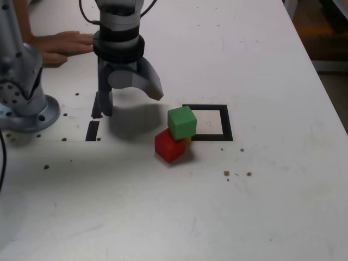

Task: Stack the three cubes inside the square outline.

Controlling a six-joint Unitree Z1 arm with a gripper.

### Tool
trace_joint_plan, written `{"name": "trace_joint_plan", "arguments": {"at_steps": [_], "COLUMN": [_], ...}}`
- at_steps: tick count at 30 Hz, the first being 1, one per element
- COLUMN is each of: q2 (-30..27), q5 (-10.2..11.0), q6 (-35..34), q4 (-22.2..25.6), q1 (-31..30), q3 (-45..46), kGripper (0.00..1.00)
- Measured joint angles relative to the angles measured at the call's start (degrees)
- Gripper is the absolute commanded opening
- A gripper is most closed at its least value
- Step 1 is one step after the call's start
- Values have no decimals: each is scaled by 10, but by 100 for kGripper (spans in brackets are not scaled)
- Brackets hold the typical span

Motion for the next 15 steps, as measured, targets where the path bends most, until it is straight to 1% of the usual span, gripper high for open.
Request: {"name": "trace_joint_plan", "arguments": {"at_steps": [15], "q2": [-5], "q5": [1], "q6": [0], "q4": [6], "q1": [0], "q3": [2], "kGripper": [100]}}
